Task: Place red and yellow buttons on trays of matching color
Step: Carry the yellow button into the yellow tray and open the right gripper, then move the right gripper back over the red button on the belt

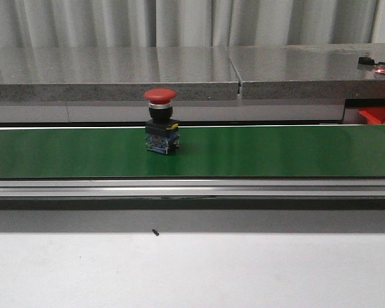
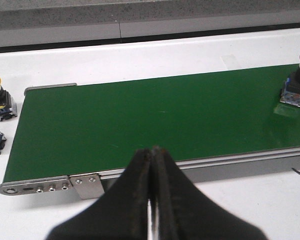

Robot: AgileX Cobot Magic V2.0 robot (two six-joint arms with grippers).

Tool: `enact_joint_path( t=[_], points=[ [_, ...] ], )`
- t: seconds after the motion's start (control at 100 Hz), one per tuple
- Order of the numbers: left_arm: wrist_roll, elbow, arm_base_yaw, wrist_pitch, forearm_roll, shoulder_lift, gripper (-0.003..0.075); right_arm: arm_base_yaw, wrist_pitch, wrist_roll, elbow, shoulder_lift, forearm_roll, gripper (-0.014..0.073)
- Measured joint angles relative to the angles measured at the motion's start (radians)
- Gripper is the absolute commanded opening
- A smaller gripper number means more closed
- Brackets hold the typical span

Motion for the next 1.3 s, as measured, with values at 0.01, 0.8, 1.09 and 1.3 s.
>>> enact_joint_path(
  t=[0.01,0.8,1.09,1.3],
  points=[
    [0.000,0.000,0.000,0.000,0.000,0.000,-0.0020,0.003,0.000,0.000,0.000,0.005,0.000,0.0191],
    [0.000,0.000,0.000,0.000,0.000,0.000,-0.0020,0.037,0.008,-0.004,-0.028,0.010,0.003,0.0502],
    [0.000,0.000,0.000,0.000,0.000,0.000,-0.0020,0.047,0.032,-0.004,-0.059,-0.088,0.003,0.0502],
    [0.000,0.000,0.000,0.000,0.000,0.000,-0.0020,0.154,0.087,-0.006,-0.059,-0.175,0.003,0.0500]
  ],
)
